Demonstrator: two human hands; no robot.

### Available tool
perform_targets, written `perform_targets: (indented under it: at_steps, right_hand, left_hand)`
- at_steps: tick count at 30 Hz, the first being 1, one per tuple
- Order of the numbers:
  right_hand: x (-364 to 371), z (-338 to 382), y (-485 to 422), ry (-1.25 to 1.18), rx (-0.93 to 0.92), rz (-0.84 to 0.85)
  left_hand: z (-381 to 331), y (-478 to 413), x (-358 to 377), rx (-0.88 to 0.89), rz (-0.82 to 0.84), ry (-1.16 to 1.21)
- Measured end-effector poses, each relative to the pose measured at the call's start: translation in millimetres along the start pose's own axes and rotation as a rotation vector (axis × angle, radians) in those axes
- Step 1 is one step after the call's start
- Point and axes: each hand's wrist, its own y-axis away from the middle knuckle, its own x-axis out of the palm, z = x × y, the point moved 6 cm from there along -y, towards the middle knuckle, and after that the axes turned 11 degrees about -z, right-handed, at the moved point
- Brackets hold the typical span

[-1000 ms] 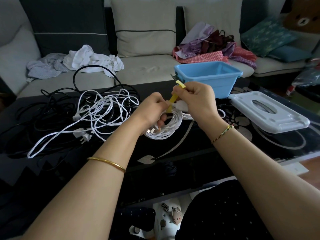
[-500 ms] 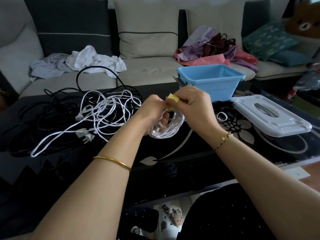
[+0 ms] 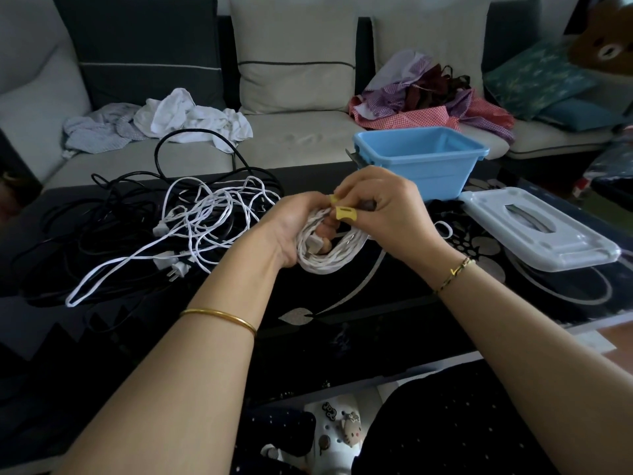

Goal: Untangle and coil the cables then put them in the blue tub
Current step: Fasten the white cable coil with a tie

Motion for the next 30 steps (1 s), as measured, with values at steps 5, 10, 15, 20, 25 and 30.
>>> perform_targets:
  at_steps: [5,10,15,20,25,30]
  right_hand:
    - [0.3,0.7,-1.7,0.068,-0.008,0.019]
    - [0.5,6.7,0.0,0.123,-0.049,0.078]
    - [2.3,-0.3,2.0,-0.022,0.19,0.227]
    - [-2.6,-3.5,-3.9,0.056,0.237,0.07]
    - [2.5,-5.1,-6.3,0.239,0.204,0.172]
    - [7.0,-1.5,-8.7,0.318,0.129,0.206]
  left_hand:
    - [-5.1,1.8,0.3,0.021,-0.011,0.039]
    - [-9.4,1.0,-1.9,0.093,-0.026,-0.022]
    - [-13.4,-4.7,-11.6,0.213,-0.106,-0.077]
    - [-15.0,-7.3,-7.0,0.238,-0.052,-0.143]
    - [-11.4,-8.0,-0.9,0.283,-0.037,-0.304]
    - [-14.9,-3.7,-0.9,0.329,-0.088,-0.326]
